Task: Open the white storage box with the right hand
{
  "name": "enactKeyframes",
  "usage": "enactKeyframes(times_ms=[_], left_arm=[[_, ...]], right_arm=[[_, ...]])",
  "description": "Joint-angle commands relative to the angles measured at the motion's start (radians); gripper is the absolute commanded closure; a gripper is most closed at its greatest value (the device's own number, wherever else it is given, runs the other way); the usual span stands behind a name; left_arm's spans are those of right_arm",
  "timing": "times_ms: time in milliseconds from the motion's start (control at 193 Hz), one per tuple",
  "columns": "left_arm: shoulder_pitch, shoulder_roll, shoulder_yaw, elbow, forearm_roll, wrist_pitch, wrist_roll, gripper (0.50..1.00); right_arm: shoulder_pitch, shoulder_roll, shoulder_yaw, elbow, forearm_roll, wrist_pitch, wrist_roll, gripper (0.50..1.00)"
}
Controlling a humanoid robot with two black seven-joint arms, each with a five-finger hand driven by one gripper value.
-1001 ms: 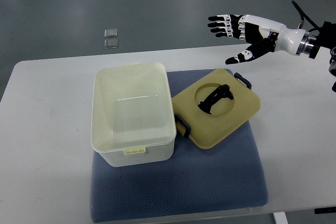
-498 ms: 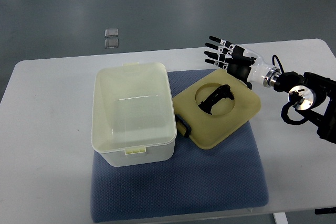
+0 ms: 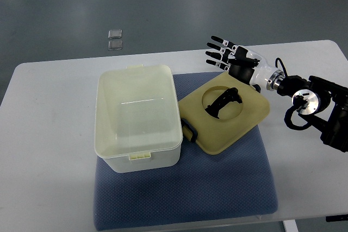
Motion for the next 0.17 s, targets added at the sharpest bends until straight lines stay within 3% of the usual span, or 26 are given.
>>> enactKeyframes(times_ms=[0,166], left_arm=[[0.001,0.0,0.0,0.0,0.0,0.0,0.0,0.5],[0.001,0.0,0.0,0.0,0.0,0.0,0.0,0.5]], right_arm=[[-0.005,0.005,0.013,0.0,0.001,0.0,0.001,0.56],[-0.011,0.001,0.04,0.0,0.001,0.001,0.002,0.56]])
